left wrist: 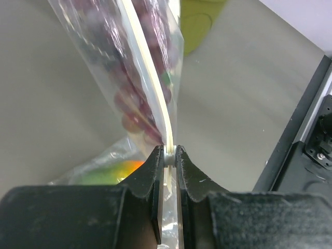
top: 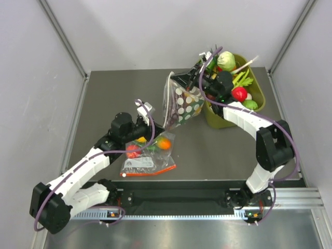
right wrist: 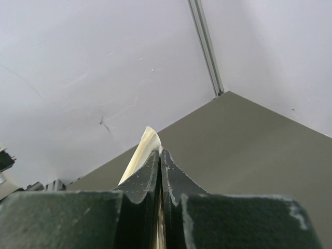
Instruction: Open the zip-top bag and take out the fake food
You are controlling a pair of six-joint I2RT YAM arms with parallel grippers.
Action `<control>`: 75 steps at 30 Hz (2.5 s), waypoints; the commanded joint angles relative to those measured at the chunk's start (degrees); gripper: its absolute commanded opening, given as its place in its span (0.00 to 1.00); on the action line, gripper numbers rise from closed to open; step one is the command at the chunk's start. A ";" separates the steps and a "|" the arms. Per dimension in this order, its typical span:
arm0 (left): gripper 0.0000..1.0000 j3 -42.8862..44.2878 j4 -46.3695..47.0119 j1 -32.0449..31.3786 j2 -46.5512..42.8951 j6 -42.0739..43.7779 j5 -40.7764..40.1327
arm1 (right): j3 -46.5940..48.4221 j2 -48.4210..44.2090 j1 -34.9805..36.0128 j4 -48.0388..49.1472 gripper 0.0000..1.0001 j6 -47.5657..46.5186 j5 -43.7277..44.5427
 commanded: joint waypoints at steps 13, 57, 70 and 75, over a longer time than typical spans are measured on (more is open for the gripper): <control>0.00 -4.92 -2.31 -2.25 -4.21 -5.92 1.30 | 4.37 5.59 0.06 4.59 0.00 -2.73 6.72; 0.00 -5.80 1.21 -4.27 -1.05 -4.08 -2.66 | -5.75 -5.49 22.03 -41.29 0.70 -24.88 23.08; 0.00 -5.71 0.15 -4.36 -0.43 -3.37 -4.06 | -2.41 -1.61 22.82 -41.72 0.64 -23.73 18.06; 0.00 -5.54 -0.11 -4.45 -0.78 -3.02 -4.77 | -0.56 0.94 23.00 -43.66 0.43 -24.08 18.49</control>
